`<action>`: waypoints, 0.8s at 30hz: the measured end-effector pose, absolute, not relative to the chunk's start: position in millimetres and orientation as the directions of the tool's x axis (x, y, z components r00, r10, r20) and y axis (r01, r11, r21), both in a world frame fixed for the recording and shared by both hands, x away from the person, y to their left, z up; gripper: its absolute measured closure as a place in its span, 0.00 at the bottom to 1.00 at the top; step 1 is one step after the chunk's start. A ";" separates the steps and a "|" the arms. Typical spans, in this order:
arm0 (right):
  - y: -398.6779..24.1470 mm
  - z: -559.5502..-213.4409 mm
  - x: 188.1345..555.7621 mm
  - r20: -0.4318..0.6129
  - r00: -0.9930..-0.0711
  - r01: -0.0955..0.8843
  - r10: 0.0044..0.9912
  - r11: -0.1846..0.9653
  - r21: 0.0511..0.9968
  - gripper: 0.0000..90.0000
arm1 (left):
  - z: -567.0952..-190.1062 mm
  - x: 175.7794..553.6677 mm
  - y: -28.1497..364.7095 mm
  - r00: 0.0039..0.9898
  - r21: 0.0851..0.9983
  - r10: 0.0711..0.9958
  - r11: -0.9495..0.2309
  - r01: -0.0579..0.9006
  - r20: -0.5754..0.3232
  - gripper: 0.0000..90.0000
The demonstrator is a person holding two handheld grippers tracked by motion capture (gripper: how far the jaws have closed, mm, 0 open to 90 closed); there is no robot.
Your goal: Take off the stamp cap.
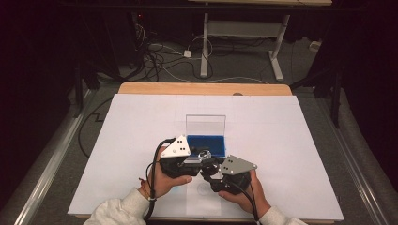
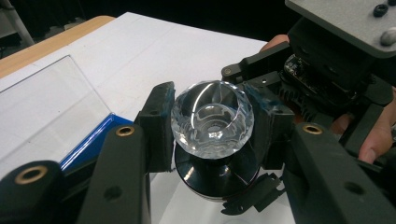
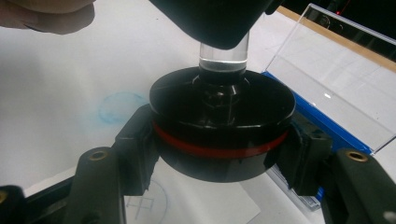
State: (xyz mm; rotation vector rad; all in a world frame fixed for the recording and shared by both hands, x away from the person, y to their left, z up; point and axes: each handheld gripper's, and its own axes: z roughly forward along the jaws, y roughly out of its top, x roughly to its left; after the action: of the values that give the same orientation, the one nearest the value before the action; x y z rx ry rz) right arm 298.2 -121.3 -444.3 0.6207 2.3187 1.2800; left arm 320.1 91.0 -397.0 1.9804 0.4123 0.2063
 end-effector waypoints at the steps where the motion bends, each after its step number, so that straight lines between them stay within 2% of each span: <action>1: -121.9 -443.7 298.2 -0.133 -0.816 0.184 0.563 0.469 0.864 0.42 | -396.7 319.9 91.6 0.925 0.904 0.377 -0.381 0.195 -0.041 0.61; 8: -119.7 -442.1 295.5 -0.189 -0.815 0.169 0.548 0.537 0.826 0.43 | -398.5 318.2 89.5 0.932 0.895 0.360 -0.405 0.190 -0.035 0.61; 11: -118.7 -438.8 293.3 -0.256 -0.809 0.138 0.528 0.595 0.792 0.43 | -398.4 318.9 90.0 0.935 0.889 0.352 -0.415 0.194 -0.040 0.61; 24: -115.5 -442.4 290.5 -0.320 -0.797 0.131 0.512 0.664 0.736 0.43 | -400.1 321.7 87.0 0.938 0.848 0.341 -0.481 0.224 -0.054 0.61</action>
State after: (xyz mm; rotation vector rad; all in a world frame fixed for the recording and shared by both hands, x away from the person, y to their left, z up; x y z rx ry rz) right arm 290.5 -115.5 -442.4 0.4982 2.3676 0.9921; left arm 321.7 87.0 -400.1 2.0920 0.4013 0.1486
